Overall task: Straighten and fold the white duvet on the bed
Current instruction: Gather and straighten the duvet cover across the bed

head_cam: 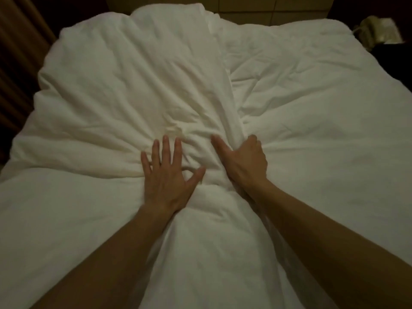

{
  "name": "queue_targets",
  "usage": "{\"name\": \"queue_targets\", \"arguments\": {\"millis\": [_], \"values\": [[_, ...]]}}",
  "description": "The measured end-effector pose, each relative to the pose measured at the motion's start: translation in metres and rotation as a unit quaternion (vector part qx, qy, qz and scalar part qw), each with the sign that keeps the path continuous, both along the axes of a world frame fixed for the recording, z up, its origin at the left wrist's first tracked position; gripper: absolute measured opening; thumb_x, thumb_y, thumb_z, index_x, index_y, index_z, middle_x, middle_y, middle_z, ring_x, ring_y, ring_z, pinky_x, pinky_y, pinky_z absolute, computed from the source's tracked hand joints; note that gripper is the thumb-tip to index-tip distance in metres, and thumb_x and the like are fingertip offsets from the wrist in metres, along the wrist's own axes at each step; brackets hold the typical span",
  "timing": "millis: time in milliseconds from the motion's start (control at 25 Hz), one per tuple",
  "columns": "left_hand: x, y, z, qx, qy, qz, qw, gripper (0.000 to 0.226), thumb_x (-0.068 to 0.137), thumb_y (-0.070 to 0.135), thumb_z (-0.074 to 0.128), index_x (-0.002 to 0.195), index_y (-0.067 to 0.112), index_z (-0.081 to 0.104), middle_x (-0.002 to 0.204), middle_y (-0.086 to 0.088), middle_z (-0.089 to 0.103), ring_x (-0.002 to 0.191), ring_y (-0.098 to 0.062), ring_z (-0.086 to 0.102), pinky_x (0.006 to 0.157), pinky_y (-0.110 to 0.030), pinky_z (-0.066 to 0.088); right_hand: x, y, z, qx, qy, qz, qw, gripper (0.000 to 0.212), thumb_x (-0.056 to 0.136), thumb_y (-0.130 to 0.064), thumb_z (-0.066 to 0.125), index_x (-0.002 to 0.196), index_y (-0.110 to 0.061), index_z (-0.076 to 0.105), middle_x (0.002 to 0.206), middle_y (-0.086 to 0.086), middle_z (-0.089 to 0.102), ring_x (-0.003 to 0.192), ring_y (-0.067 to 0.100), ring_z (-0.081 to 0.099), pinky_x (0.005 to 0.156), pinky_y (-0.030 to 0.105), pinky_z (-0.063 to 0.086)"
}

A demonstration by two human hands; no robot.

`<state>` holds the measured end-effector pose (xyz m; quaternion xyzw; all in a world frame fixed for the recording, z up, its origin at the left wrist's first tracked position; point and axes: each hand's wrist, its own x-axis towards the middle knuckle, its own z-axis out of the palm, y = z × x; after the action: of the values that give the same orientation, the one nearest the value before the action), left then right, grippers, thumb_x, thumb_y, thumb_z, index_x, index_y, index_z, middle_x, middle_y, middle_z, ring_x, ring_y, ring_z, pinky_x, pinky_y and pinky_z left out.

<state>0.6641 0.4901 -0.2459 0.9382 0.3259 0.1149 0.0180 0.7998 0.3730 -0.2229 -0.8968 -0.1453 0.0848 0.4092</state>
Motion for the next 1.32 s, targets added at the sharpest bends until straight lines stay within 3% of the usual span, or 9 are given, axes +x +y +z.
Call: {"name": "queue_targets", "arguments": {"millis": [160, 320, 440, 600, 760, 840, 960, 1160, 1320], "values": [[0.004, 0.0, -0.027, 0.039, 0.017, 0.0, 0.999, 0.094, 0.09, 0.077, 0.011, 0.156, 0.011, 0.022, 0.162, -0.016, 0.018, 0.149, -0.036, 0.017, 0.118, -0.061, 0.011, 0.029, 0.029, -0.021, -0.011, -0.049, 0.007, 0.999, 0.11, 0.068, -0.095, 0.048, 0.135, -0.008, 0.042, 0.128, 0.009, 0.055, 0.117, 0.029, 0.056, 0.099, 0.043, 0.045], [0.002, 0.01, -0.04, 0.037, 0.012, -0.011, 0.999, 0.091, 0.092, 0.073, 0.019, 0.154, 0.008, 0.027, 0.162, -0.017, 0.019, 0.149, -0.037, 0.018, 0.117, -0.062, 0.014, 0.033, 0.047, -0.039, 0.017, -0.071, -0.018, 0.997, 0.108, 0.065, -0.096, 0.048, 0.131, -0.011, 0.047, 0.123, 0.005, 0.061, 0.113, 0.028, 0.059, 0.097, 0.043, 0.047], [0.002, 0.017, -0.049, 0.034, -0.005, -0.013, 0.999, 0.09, 0.089, 0.072, 0.03, 0.152, 0.008, 0.03, 0.161, -0.017, 0.022, 0.149, -0.036, 0.019, 0.117, -0.062, 0.015, 0.031, 0.053, -0.049, 0.016, -0.077, -0.004, 0.997, 0.091, 0.068, -0.091, 0.052, 0.112, -0.011, 0.05, 0.1, 0.005, 0.063, 0.1, 0.031, 0.063, 0.079, 0.035, 0.041], [0.003, 0.023, -0.052, 0.014, -0.027, -0.01, 0.999, 0.091, 0.087, 0.069, 0.036, 0.154, 0.008, 0.028, 0.162, -0.014, 0.022, 0.15, -0.032, 0.017, 0.118, -0.06, 0.014, 0.033, 0.05, -0.053, 0.044, -0.084, 0.013, 0.995, 0.087, 0.064, -0.096, 0.043, 0.096, -0.016, 0.05, 0.082, -0.003, 0.054, 0.081, 0.023, 0.055, 0.074, 0.034, 0.038], [0.003, 0.022, -0.049, 0.005, -0.034, -0.005, 0.999, 0.087, 0.089, 0.065, 0.037, 0.154, 0.008, 0.028, 0.162, -0.013, 0.023, 0.15, -0.03, 0.018, 0.117, -0.061, 0.017, 0.035, 0.045, -0.057, 0.072, -0.084, 0.006, 0.994, 0.085, 0.066, -0.086, 0.038, 0.099, -0.01, 0.056, 0.081, 0.001, 0.056, 0.078, 0.022, 0.051, 0.071, 0.034, 0.034], [0.008, 0.021, -0.047, 0.0, -0.024, -0.007, 1.0, 0.087, 0.088, 0.063, 0.039, 0.153, 0.007, 0.029, 0.161, -0.014, 0.023, 0.149, -0.032, 0.02, 0.116, -0.062, 0.018, 0.04, 0.045, -0.061, 0.06, -0.082, 0.003, 0.995, 0.086, 0.067, -0.085, 0.038, 0.1, -0.008, 0.057, 0.081, 0.009, 0.061, 0.079, 0.031, 0.057, 0.068, 0.035, 0.032], [0.011, 0.024, -0.049, -0.008, -0.006, -0.013, 1.0, 0.087, 0.086, 0.063, 0.042, 0.15, 0.004, 0.035, 0.16, -0.017, 0.025, 0.148, -0.035, 0.023, 0.115, -0.063, 0.019, 0.043, 0.051, -0.068, 0.042, -0.084, 0.002, 0.996, 0.086, 0.067, -0.082, 0.042, 0.101, -0.005, 0.059, 0.081, 0.016, 0.065, 0.079, 0.039, 0.063, 0.066, 0.039, 0.04], [0.009, 0.026, -0.054, -0.017, -0.022, -0.045, 0.999, 0.086, 0.09, 0.065, 0.035, 0.146, 0.001, 0.041, 0.156, -0.023, 0.03, 0.144, -0.042, 0.029, 0.112, -0.068, 0.02, 0.041, 0.054, -0.08, 0.04, -0.105, -0.012, 0.994, 0.089, 0.072, -0.084, 0.048, 0.103, -0.001, 0.059, 0.076, 0.012, 0.064, 0.067, 0.037, 0.063, 0.06, 0.045, 0.05], [0.007, 0.031, -0.065, -0.025, -0.035, -0.053, 0.998, 0.087, 0.09, 0.069, 0.027, 0.145, 0.002, 0.036, 0.154, -0.025, 0.033, 0.141, -0.043, 0.032, 0.111, -0.07, 0.02, 0.038, 0.056, -0.075, 0.037, -0.113, -0.011, 0.993, 0.099, 0.072, -0.095, 0.038, 0.105, -0.004, 0.059, 0.075, 0.004, 0.063, 0.064, 0.033, 0.064, 0.057, 0.041, 0.05]]}}
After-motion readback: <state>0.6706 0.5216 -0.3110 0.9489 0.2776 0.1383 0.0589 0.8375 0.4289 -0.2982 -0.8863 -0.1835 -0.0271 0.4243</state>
